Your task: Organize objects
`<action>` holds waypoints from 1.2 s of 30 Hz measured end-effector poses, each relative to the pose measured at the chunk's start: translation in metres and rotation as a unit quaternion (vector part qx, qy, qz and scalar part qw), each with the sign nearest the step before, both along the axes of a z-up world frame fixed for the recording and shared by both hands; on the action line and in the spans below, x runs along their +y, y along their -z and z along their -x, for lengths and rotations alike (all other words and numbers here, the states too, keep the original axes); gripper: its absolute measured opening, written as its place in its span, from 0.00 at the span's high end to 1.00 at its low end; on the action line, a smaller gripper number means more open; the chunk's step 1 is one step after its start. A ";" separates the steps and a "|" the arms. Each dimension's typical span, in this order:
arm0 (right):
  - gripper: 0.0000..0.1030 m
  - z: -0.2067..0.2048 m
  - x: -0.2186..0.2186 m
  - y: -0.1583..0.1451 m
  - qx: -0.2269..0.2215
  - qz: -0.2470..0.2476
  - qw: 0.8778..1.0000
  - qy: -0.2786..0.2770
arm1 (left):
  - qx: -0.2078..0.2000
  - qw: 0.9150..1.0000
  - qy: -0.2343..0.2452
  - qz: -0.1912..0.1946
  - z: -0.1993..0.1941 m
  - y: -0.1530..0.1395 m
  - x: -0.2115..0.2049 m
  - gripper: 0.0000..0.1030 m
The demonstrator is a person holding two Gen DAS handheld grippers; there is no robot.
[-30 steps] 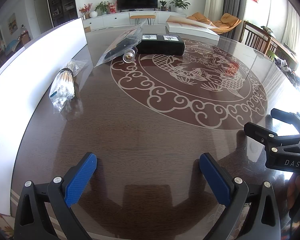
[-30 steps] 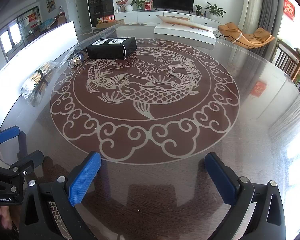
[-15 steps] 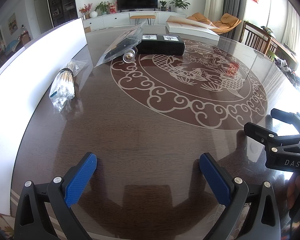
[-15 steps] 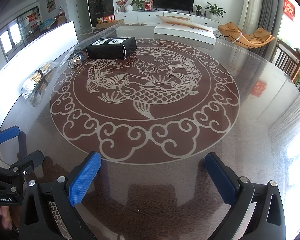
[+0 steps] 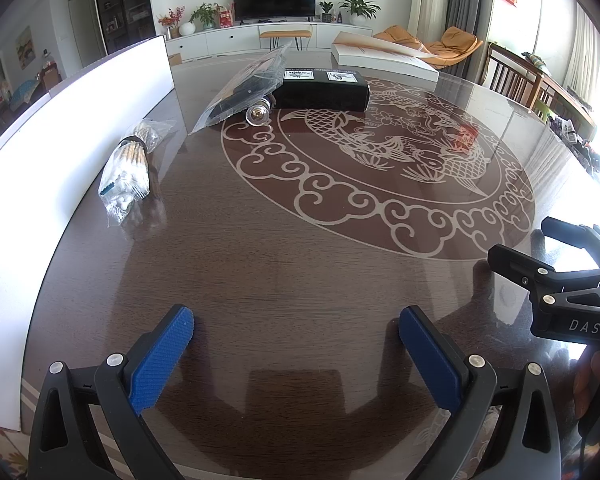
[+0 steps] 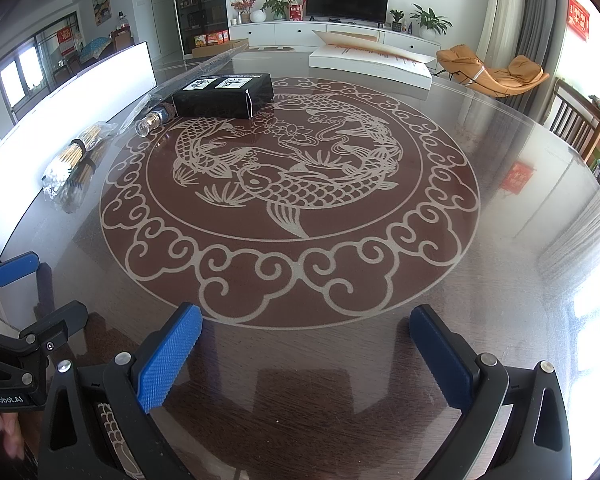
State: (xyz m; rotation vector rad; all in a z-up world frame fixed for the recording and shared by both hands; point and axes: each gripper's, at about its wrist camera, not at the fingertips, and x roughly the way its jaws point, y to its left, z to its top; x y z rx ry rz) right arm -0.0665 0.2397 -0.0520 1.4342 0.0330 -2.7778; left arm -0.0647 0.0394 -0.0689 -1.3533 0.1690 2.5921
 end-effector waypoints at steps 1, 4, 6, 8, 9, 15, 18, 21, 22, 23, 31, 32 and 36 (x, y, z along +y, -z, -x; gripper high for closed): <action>0.00 0.000 0.000 0.000 0.000 0.000 1.000 0.000 | 0.000 1.000 0.000 0.000 0.000 0.000 0.000 0.00; 0.00 0.000 0.000 0.000 0.000 0.000 1.000 0.000 | 0.000 1.000 0.000 0.000 0.000 0.000 0.000 0.00; 0.00 0.000 0.000 0.000 0.000 0.000 1.000 0.000 | 0.000 1.000 0.000 0.000 0.000 0.000 0.000 0.00; 0.00 0.000 0.000 0.000 0.000 0.000 1.000 0.000 | 0.000 1.000 0.000 0.000 0.000 0.000 0.000 0.00; 0.00 0.000 0.000 0.000 0.000 0.000 1.000 0.000 | 0.000 1.000 0.000 0.000 0.000 0.000 0.000 0.00; 0.00 0.000 0.000 0.000 0.000 0.000 1.000 0.000 | 0.000 1.000 0.000 0.000 0.000 0.000 0.000 0.00; 0.00 0.000 0.000 0.000 0.000 0.000 1.000 0.000 | 0.000 1.000 0.000 0.000 0.000 0.001 0.000 0.00; 0.00 0.000 0.000 0.000 0.000 0.000 1.000 0.000 | 0.000 1.000 0.000 0.000 0.000 0.001 0.000 0.00; 0.00 0.000 0.000 0.000 0.000 0.000 1.000 0.000 | 0.000 1.000 0.000 0.000 0.000 0.001 0.000 0.00; 0.00 0.000 0.000 0.000 0.000 0.000 1.000 0.000 | 0.000 1.000 0.000 0.000 0.000 0.001 0.000 0.00; 0.00 0.000 0.000 0.000 0.000 0.000 1.000 0.000 | -0.003 1.000 -0.025 0.001 0.005 0.000 -0.012 0.00; 0.00 0.000 0.000 0.000 0.000 0.000 1.000 0.000 | -0.003 0.999 -0.039 0.000 0.007 -0.001 -0.017 0.00; 0.00 0.000 0.000 0.000 0.000 0.000 1.000 0.000 | -0.003 0.998 -0.066 -0.001 0.009 0.000 -0.027 0.00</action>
